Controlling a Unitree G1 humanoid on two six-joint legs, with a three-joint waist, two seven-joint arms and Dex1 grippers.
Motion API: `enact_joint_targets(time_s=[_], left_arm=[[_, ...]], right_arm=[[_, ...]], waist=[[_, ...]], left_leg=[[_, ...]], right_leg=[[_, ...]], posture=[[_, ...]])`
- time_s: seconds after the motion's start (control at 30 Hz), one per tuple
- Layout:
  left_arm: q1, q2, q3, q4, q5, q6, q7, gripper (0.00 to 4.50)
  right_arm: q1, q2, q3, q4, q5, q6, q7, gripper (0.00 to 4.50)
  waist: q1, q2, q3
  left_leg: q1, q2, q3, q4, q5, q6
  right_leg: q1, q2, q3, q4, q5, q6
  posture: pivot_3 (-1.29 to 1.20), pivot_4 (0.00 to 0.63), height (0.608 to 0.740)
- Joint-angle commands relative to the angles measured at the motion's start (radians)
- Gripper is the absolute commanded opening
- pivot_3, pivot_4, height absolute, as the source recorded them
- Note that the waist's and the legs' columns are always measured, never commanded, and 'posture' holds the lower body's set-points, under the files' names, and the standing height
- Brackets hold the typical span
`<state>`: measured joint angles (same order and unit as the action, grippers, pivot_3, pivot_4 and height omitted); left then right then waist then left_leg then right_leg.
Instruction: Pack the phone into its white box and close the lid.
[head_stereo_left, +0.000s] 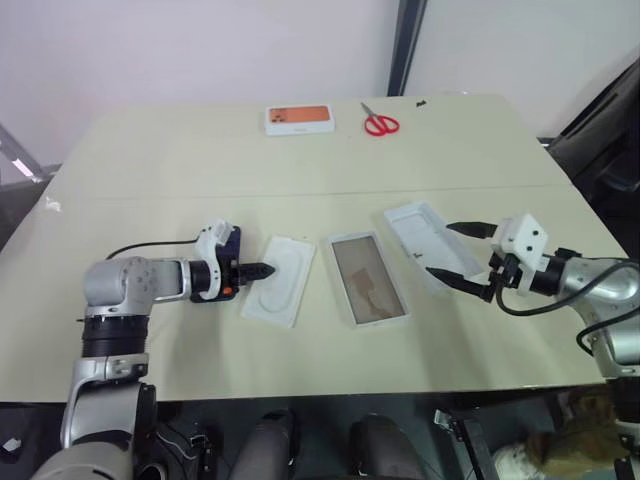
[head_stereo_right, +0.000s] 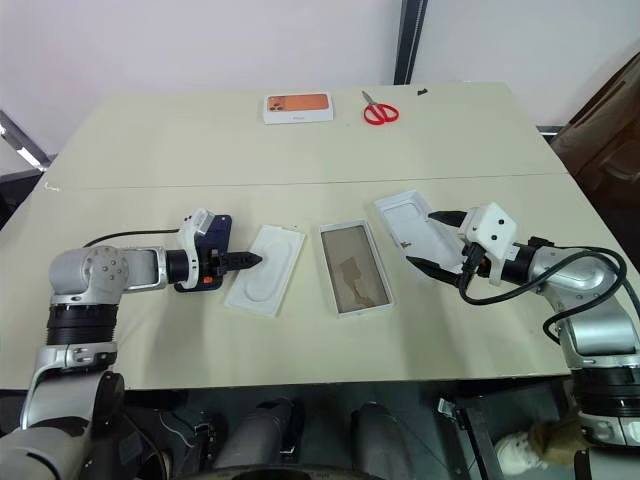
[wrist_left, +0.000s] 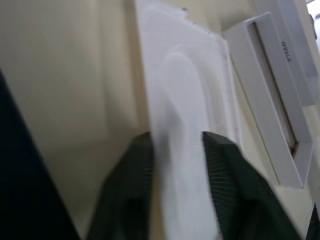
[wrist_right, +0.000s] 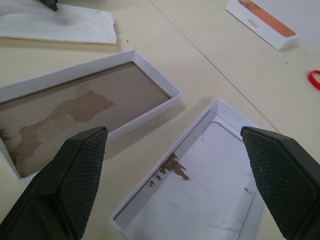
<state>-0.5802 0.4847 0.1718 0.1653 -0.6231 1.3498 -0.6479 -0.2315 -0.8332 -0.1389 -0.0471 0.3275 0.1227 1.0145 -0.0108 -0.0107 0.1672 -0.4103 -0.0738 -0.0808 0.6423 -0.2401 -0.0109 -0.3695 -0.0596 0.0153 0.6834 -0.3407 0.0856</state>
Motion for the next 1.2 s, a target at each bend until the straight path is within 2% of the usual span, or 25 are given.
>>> enact_joint_targets(time_s=[0.03, 0.2, 0.27, 0.33, 0.37, 0.7, 0.87, 0.97, 1.2], left_arm=[[0.027, 0.009, -0.025, -0.003, 0.002, 0.026, 0.007, 1.57], [0.031, 0.009, -0.012, 0.000, -0.003, 0.034, 0.014, 1.57], [0.028, 0.004, 0.002, 0.008, -0.012, 0.042, 0.017, 0.99], [0.027, 0.005, 0.004, 0.011, -0.015, 0.045, 0.015, 0.20], [0.027, 0.005, 0.005, 0.010, -0.018, 0.047, 0.015, 0.09], [-0.034, -0.032, 0.136, 0.071, -0.076, 0.085, 0.039, 0.09], [-0.054, -0.070, 0.208, 0.056, -0.101, 0.077, 0.074, 0.09], [-0.055, -0.079, 0.204, 0.017, -0.090, 0.030, 0.086, 0.09], [-0.088, -0.101, 0.228, 0.007, -0.106, 0.041, 0.127, 0.09]], right_arm=[[-0.016, 0.003, -0.006, -0.040, 0.003, -0.008, -0.005, 4.50], [-0.022, 0.007, 0.001, -0.039, 0.003, -0.009, -0.008, 4.50], [-0.024, 0.008, 0.004, -0.037, 0.001, -0.010, -0.009, 4.50], [-0.024, 0.010, 0.006, -0.035, -0.002, -0.012, -0.009, 4.50], [-0.022, 0.011, 0.007, -0.035, -0.004, -0.013, -0.009, 4.50], [-0.021, 0.069, 0.063, -0.078, -0.005, 0.013, -0.017, 4.50], [0.069, 0.065, 0.126, -0.196, 0.035, 0.069, 0.048, 4.50], [0.108, 0.041, 0.177, -0.241, 0.028, 0.074, 0.106, 4.50], [0.014, 0.065, 0.303, -0.126, -0.093, -0.013, 0.157, 4.50]], waist=[[0.001, 0.000, 0.000], [0.000, 0.000, 0.000], [0.000, 0.000, 0.000], [0.000, 0.000, 0.000], [0.000, 0.000, 0.000], [0.000, 0.000, 0.000], [0.003, -0.001, 0.001], [0.002, -0.002, 0.001], [-0.001, -0.002, 0.001]], left_leg=[[0.000, 0.000, 0.000, 0.000, 0.000, 0.000], [0.000, 0.000, 0.000, 0.000, 0.000, 0.000], [0.000, 0.000, 0.000, 0.000, 0.000, 0.000], [0.000, 0.000, 0.000, 0.000, 0.000, 0.000], [0.000, 0.000, 0.000, 0.000, 0.000, 0.000], [0.000, 0.000, 0.000, 0.000, 0.000, 0.000], [0.000, 0.000, 0.000, 0.000, 0.000, 0.000], [0.000, 0.000, 0.000, 0.000, 0.000, 0.000], [0.000, 0.000, 0.000, 0.000, 0.000, 0.000]], right_leg=[[0.000, 0.000, 0.000, 0.000, 0.000, 0.000], [0.000, 0.000, 0.000, 0.000, 0.000, 0.000], [0.000, 0.000, 0.000, 0.000, 0.000, 0.000], [0.000, 0.000, 0.000, 0.000, 0.000, 0.000], [0.000, 0.000, 0.000, 0.000, 0.000, 0.000], [0.000, 0.000, 0.000, 0.000, 0.000, 0.000], [0.000, 0.000, 0.000, 0.000, 0.000, 0.000], [0.000, 0.000, 0.000, 0.000, 0.000, 0.000], [-0.001, 0.000, 0.000, 0.000, 0.000, 0.001]], posture=[[0.00, 0.150, 0.740], [0.00, 0.150, 0.740], [0.00, 0.150, 0.740], [0.00, 0.150, 0.740], [0.00, 0.150, 0.740], [0.00, 0.150, 0.740], [0.00, 0.150, 0.740], [0.00, 0.150, 0.740], [0.00, 0.150, 0.740]])
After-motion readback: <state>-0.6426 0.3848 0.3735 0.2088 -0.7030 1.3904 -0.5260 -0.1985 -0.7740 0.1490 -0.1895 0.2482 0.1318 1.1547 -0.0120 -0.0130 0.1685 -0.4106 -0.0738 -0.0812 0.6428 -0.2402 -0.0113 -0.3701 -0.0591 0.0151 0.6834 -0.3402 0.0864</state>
